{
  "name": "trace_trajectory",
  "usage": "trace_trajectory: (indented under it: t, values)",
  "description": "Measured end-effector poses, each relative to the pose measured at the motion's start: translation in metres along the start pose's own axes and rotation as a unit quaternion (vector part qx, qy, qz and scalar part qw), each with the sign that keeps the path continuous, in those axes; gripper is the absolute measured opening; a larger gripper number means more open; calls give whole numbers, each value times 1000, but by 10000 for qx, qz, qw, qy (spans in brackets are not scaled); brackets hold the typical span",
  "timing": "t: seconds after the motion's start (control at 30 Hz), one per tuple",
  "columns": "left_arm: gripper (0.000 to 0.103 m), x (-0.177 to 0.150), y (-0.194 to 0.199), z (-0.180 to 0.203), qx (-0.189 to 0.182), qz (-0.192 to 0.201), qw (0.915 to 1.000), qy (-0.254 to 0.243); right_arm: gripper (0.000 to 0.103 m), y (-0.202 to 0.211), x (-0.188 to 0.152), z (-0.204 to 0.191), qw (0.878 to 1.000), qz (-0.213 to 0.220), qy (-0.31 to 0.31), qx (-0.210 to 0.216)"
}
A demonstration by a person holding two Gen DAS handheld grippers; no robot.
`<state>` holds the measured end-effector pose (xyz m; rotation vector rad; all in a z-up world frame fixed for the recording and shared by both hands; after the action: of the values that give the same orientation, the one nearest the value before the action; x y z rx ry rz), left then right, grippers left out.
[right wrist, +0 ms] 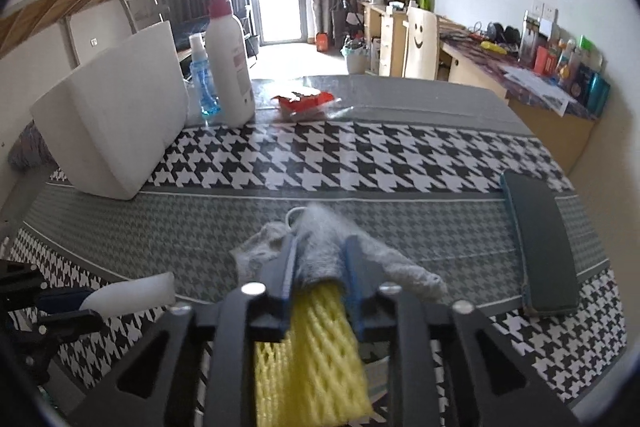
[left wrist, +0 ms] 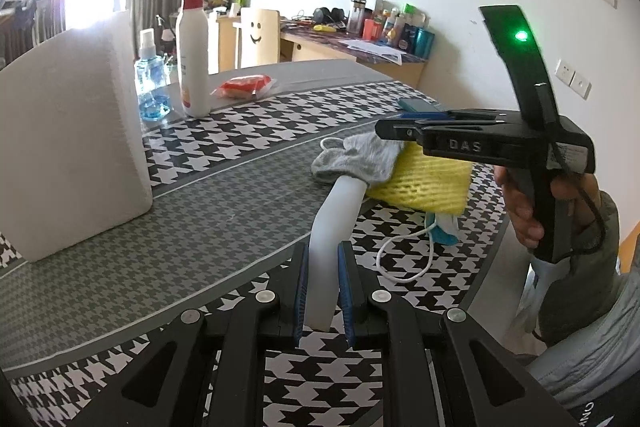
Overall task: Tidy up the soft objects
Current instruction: 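Lower the right gripper onto the grey cloth and close it, then lift the grey cloth with the right gripper while the left holds the white tube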
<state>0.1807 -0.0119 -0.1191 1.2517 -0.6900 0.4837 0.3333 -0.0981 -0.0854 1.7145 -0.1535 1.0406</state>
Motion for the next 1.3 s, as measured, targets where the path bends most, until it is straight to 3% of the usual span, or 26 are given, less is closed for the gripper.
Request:
trace_trajectory:
  t: [0.07, 0.33, 0.5, 0.77, 0.9, 1.3]
  values:
    - [16, 0, 2, -3, 59, 5, 10000, 41, 49, 3, 2, -4, 9999, 95, 48, 18]
    - [16, 1, 8, -12, 167, 57, 9997, 142, 49, -5, -8, -39, 9980, -94, 500, 378]
    - [16, 0, 11, -13, 179, 73, 9997, 175, 49, -25, -15, -43, 9970, -386, 589, 317]
    - [16, -2, 17, -17, 231, 101, 9995, 208, 18, -37, -19, -33, 9969, -616, 454, 192]
    - [16, -3, 19, -19, 257, 114, 9993, 234, 12, -34, -18, -29, 9973, -607, 292, 292]
    - [16, 5, 35, -23, 377, 285, 9987, 209, 11, 23, 23, -14, 9979, 296, -237, 532]
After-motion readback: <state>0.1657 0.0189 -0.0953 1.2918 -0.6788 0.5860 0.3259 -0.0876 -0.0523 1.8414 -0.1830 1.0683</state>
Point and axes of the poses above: each gripper's, at about its wrist camera, not at the fingertips, and y roughly against the way its jaws point, z to its right, x to its top, the point moved 8 cm from there along -y, roughly the way its jaws point, and after that the axes turned 2 degrees about -z, right-handed, at the moved point
